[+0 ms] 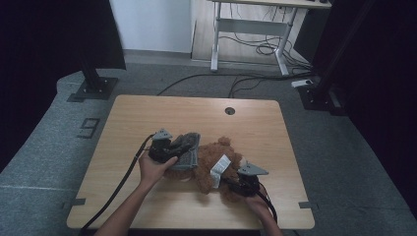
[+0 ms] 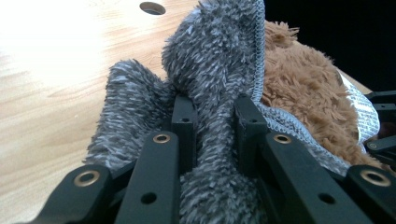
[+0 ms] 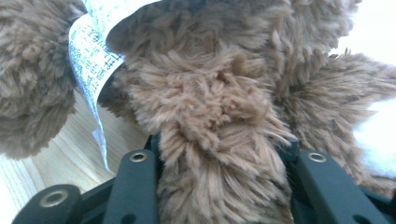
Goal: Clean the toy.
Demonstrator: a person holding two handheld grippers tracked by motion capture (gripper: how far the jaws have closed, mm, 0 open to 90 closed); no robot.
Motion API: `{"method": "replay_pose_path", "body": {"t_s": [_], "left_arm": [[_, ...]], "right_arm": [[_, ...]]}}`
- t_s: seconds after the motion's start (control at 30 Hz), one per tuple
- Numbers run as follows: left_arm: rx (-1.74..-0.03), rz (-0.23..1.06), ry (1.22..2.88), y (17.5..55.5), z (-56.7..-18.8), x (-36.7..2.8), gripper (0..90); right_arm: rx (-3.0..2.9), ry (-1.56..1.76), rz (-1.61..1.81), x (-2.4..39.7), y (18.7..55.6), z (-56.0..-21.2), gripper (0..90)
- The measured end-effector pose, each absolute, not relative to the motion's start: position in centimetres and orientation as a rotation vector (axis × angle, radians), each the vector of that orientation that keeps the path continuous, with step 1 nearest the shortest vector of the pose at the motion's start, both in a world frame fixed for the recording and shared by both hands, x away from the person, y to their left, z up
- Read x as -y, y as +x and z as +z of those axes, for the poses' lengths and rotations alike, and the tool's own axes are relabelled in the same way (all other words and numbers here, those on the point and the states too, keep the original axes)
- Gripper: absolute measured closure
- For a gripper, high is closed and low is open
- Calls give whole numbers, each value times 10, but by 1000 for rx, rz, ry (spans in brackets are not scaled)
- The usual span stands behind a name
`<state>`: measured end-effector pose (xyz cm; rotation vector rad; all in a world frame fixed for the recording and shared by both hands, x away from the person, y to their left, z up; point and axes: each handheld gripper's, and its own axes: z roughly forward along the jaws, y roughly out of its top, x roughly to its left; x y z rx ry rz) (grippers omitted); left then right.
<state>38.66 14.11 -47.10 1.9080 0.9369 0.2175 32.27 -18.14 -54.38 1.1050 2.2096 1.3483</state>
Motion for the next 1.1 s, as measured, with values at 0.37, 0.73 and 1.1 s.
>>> {"method": "replay_pose_path", "body": {"t_s": [0.37, 0.73, 1.1], "left_arm": [[-908, 233, 1861, 361, -483, -152, 750], [-857, 239, 1860, 341, -486, -152, 752], [-847, 223, 1854, 335, -490, -157, 752]], "right_arm": [[-2232, 1083, 1464, 208, 315, -528, 295], [-2127, 1110, 1592, 209, 322, -497, 221], [-2348, 1132, 1423, 164, 337, -515, 233]]}}
